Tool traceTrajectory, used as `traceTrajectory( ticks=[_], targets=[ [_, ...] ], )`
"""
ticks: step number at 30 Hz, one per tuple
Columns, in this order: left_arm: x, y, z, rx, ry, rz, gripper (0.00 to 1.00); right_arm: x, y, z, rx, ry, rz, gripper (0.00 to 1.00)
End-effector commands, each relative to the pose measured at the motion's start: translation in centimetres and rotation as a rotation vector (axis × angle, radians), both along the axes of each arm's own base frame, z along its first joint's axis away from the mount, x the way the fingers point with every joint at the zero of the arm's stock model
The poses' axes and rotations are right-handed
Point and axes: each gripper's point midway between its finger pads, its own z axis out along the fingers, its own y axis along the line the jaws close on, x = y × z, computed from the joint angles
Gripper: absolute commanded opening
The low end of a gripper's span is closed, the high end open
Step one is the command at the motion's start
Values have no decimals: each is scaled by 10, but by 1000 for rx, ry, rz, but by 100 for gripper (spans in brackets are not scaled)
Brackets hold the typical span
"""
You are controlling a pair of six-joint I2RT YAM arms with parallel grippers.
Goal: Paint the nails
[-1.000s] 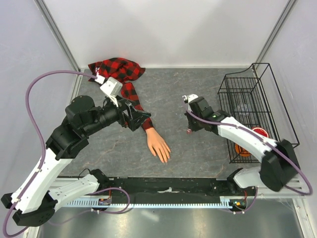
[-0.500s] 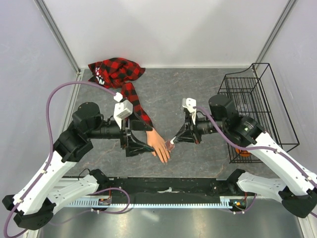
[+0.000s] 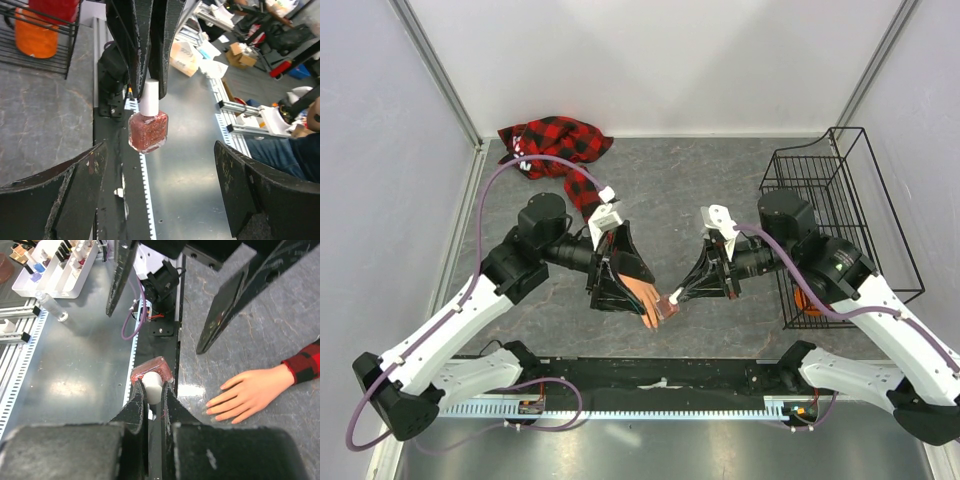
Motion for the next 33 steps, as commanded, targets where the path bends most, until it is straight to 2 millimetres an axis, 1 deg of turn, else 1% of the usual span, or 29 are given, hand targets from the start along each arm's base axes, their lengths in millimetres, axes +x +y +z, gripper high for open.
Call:
traceTrajectory(
  ticks=[1,8,12,20,30,33],
  targets=[
    [-14,-1,19,-76,34,-116,92,-10,0,36,91,-101,71,0],
    [-13,-9,4,-32,104,-149,87,-7,4,44,109,-130,86,0],
    [-14,-10,4,-32,119,-162,85,-4,7,43,104,-132,89,0],
    [-25,-14,4,-32,133,-233,79,6,13,41,92,-153,73,0],
    [-25,-15,4,-31,135,-241,68,16,15,43,85,-182,45,0],
    [-24,-16,4,-28,142,-243,63,17,16,42,80,-180,45,0]
  ],
)
